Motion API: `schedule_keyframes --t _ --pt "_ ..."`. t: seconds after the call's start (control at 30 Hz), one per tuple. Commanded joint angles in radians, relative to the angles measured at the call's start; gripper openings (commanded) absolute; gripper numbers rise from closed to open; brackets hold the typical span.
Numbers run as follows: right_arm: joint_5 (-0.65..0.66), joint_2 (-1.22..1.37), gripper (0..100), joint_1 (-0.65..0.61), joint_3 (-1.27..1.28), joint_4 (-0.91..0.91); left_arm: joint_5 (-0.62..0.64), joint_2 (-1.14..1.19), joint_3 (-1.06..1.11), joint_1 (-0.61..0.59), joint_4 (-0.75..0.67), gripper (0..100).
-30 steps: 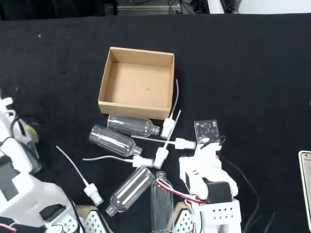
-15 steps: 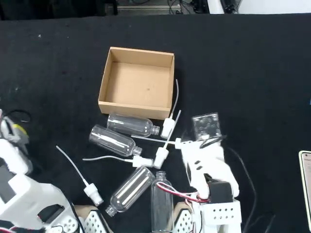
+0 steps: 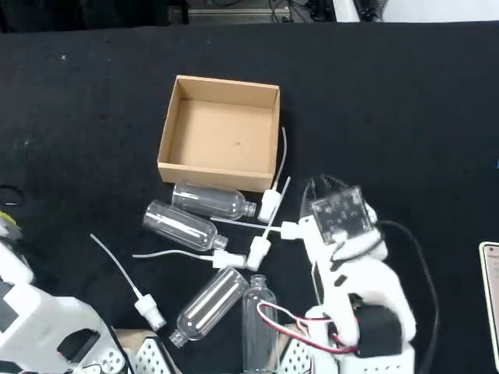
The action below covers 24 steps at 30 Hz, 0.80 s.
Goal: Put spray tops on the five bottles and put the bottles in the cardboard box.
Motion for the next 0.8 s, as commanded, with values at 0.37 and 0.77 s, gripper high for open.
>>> schedule_keyframes --t 0.37,0.77 --pt "-0.302 0.704 2.2 -0.672 -0.328 -0.092 -0.091 -0.028 -0.278 -0.205 -0.015 9" --pt "-0.509 0.993 5.3 -1.025 -0.208 -0.454 -0.095 0.336 -0.714 -0.390 0.063 9"
